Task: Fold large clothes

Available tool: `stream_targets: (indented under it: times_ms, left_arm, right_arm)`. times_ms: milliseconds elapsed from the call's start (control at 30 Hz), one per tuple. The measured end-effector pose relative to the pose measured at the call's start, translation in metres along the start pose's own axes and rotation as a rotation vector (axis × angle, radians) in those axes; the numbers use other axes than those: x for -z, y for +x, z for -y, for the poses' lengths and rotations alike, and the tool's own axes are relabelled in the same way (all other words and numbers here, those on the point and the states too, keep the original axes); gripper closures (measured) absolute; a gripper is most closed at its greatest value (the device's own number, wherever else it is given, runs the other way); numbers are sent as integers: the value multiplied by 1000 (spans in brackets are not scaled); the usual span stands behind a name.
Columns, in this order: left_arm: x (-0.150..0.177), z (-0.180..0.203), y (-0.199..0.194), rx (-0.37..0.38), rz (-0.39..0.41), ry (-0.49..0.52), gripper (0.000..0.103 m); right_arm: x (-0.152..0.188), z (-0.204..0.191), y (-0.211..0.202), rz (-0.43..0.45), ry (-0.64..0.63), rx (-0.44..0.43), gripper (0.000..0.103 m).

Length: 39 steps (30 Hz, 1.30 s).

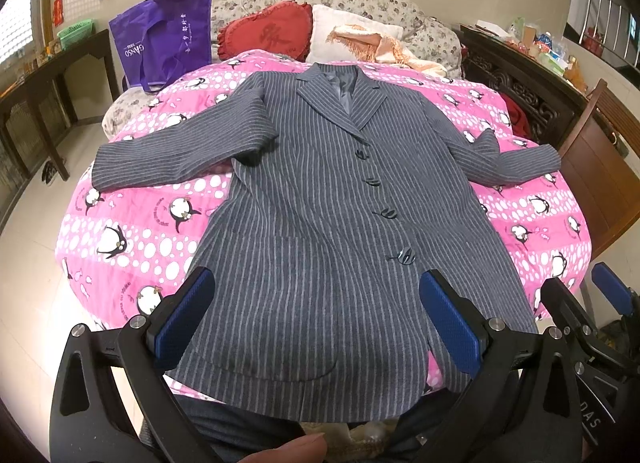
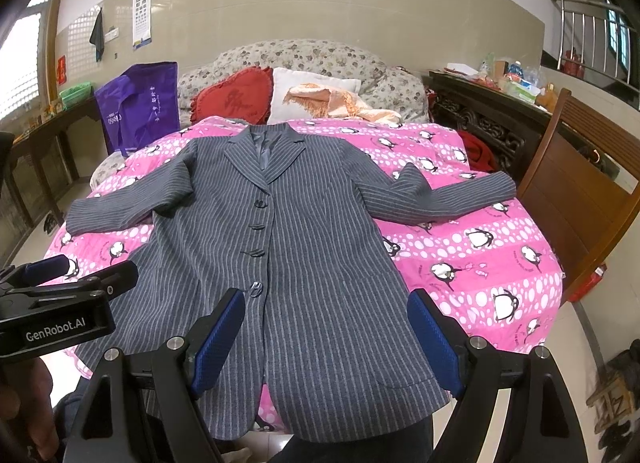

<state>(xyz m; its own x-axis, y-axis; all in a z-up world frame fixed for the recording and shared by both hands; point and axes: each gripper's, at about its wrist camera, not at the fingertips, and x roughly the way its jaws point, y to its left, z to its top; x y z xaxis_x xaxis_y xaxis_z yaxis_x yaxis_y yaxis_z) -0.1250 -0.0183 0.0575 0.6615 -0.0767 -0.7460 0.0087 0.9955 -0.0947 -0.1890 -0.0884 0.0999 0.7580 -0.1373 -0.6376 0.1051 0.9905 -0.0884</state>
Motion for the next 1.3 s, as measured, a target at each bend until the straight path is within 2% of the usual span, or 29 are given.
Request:
stream_targets:
  times_ms: [1300]
  left_arm:
    - [-1, -1, 0, 2, -1, 0, 1]
  right_arm:
    - [3, -3, 1, -6, 1, -3, 21]
